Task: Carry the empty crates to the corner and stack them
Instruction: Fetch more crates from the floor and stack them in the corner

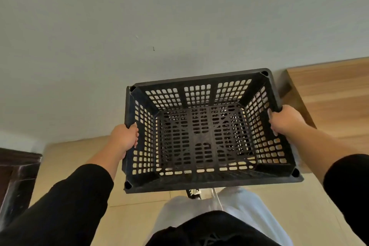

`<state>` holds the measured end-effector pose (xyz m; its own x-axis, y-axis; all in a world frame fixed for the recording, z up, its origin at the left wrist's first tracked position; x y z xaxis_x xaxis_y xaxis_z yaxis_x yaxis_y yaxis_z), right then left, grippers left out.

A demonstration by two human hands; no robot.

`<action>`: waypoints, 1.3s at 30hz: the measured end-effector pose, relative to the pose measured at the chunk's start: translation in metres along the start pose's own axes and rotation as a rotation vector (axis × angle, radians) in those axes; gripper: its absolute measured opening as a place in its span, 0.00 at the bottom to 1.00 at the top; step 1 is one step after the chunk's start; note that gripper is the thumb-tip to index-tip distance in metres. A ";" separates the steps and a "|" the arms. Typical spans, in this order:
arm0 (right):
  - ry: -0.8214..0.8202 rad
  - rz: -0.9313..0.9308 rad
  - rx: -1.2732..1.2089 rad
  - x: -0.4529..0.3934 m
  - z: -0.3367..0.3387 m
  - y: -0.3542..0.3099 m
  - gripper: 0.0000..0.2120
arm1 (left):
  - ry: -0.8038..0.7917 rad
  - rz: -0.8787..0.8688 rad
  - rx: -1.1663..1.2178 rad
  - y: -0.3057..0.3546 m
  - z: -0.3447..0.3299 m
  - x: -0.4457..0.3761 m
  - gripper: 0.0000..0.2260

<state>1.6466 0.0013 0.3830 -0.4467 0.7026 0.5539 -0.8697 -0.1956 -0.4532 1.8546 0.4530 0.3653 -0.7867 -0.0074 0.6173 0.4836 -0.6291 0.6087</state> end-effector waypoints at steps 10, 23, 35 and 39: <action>-0.047 -0.081 -0.011 -0.069 -0.013 -0.040 0.15 | -0.016 0.035 0.032 0.030 -0.021 -0.077 0.14; -0.157 -0.104 0.121 -0.116 -0.023 -0.051 0.21 | -0.045 0.085 0.013 0.041 -0.046 -0.118 0.14; -0.202 -0.138 0.237 -0.108 -0.025 -0.050 0.20 | -0.079 0.118 -0.018 0.025 -0.044 -0.117 0.15; -0.192 -0.152 0.223 -0.107 -0.027 -0.044 0.20 | -0.073 0.109 -0.014 0.023 -0.045 -0.115 0.14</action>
<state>1.7383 -0.0469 0.3248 -0.3214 0.5973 0.7348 -0.9445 -0.2582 -0.2032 1.9392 0.4040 0.2856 -0.6997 -0.0198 0.7142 0.5584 -0.6386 0.5294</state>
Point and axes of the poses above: each hand's wrist, its own x-axis away from the middle knuckle, its own z-axis out of the back of the hand, y = z × x, the point moved 3 cm from there along -x, towards the middle knuckle, and after that the axes turned 5 degrees about -y, right-handed, at the moved point
